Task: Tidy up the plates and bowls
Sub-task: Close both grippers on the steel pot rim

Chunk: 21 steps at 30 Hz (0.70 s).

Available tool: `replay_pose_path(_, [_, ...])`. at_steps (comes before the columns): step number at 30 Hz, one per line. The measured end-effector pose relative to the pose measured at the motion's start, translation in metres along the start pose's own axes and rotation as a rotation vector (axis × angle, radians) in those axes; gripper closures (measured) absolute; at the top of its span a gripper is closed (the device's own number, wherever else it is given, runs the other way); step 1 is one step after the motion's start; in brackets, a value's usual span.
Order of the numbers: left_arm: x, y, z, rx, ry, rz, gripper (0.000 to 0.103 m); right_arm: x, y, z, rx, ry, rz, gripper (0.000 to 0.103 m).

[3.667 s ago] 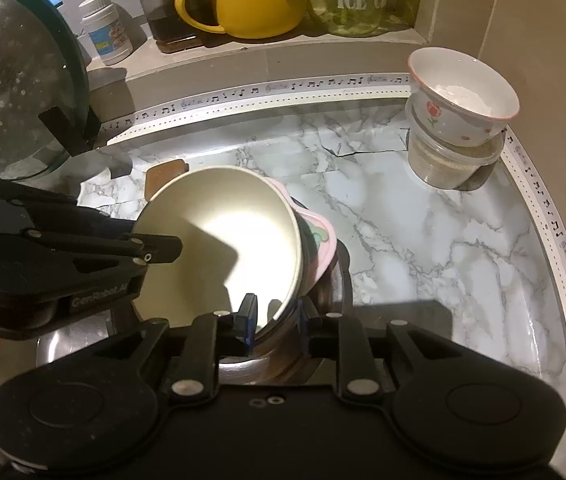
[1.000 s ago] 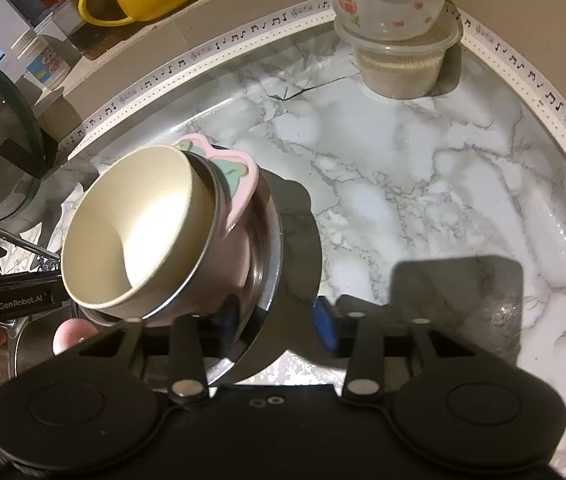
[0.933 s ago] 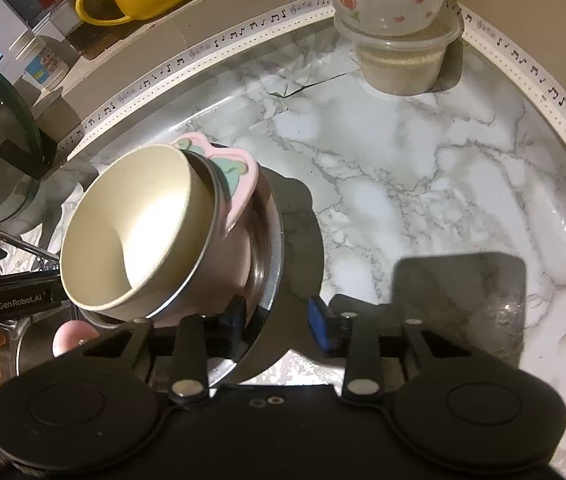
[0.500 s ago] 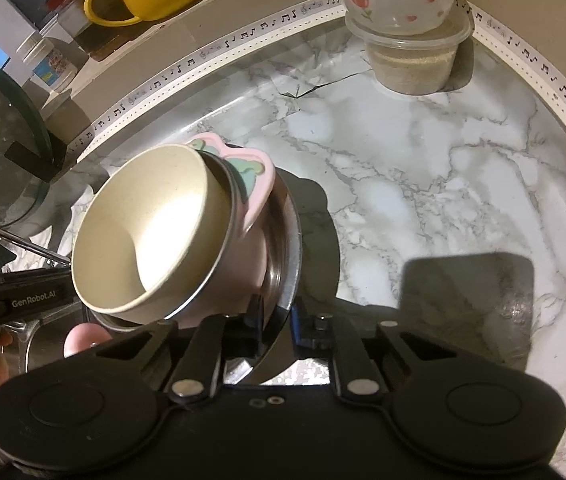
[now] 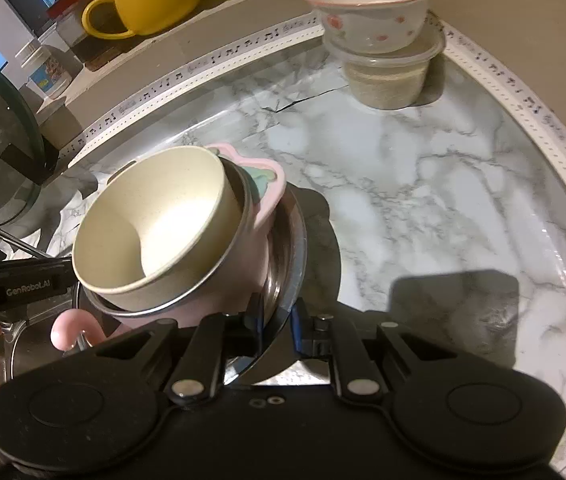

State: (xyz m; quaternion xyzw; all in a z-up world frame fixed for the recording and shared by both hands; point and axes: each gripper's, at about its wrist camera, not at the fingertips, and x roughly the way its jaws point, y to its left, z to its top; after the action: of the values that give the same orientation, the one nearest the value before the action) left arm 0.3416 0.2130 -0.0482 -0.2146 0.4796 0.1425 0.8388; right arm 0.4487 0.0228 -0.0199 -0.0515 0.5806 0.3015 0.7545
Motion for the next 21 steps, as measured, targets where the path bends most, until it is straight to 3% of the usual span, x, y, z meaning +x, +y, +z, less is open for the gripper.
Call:
replay_pose_path(8, [0.009, -0.041, 0.003, 0.075, 0.009, -0.028, 0.091, -0.02, -0.022, -0.007, 0.013, -0.034, -0.042, 0.088])
replay_pose_path(21, [0.03, -0.134, 0.008, 0.225, 0.038, -0.099, 0.091, -0.054, -0.096, -0.033, 0.134, -0.06, -0.115, 0.088])
